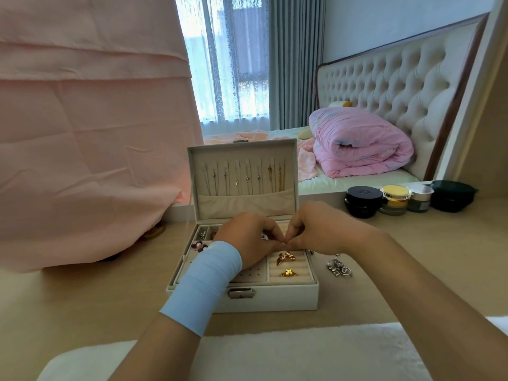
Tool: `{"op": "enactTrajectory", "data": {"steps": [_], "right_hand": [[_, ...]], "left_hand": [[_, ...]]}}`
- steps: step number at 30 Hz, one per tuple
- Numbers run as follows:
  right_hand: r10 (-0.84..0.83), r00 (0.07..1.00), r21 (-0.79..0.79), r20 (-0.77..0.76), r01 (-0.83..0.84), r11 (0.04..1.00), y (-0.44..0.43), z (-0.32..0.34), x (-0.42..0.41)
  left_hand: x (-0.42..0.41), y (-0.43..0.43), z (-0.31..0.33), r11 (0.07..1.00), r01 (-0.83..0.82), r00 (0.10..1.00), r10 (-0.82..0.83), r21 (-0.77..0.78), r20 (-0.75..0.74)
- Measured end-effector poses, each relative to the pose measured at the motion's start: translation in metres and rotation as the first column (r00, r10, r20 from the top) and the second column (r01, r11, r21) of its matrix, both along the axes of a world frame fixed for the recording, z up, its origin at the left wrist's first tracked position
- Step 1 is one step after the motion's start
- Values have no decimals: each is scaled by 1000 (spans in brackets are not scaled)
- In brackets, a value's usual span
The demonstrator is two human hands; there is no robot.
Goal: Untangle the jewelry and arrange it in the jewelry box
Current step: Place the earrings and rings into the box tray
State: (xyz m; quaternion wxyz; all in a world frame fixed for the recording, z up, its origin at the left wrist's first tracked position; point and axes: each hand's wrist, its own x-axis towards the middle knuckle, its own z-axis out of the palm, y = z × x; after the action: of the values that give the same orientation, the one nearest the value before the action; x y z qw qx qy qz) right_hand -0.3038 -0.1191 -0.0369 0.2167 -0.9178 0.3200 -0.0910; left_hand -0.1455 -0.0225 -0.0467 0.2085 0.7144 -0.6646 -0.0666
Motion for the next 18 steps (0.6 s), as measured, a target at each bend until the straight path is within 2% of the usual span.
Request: {"op": "enactTrajectory", "data": {"steps": [5,11,14,18], "right_hand": [[-7,999,18,42,6,1000,-4,1,-4],[4,998,55,66,-8,998,0,-7,2],[7,997,92,72,-13,996,-3,-4,-2],[-90,982,106,163,73,992,-22,3,-23]], "left_hand": [[0,0,2,1000,23,997,-24,16,73],[4,0,5,993,10,993,-24,114,118],[2,1,4,996,18,993,-29,93,116],[0,3,3,997,22,990,-32,76,137]]}}
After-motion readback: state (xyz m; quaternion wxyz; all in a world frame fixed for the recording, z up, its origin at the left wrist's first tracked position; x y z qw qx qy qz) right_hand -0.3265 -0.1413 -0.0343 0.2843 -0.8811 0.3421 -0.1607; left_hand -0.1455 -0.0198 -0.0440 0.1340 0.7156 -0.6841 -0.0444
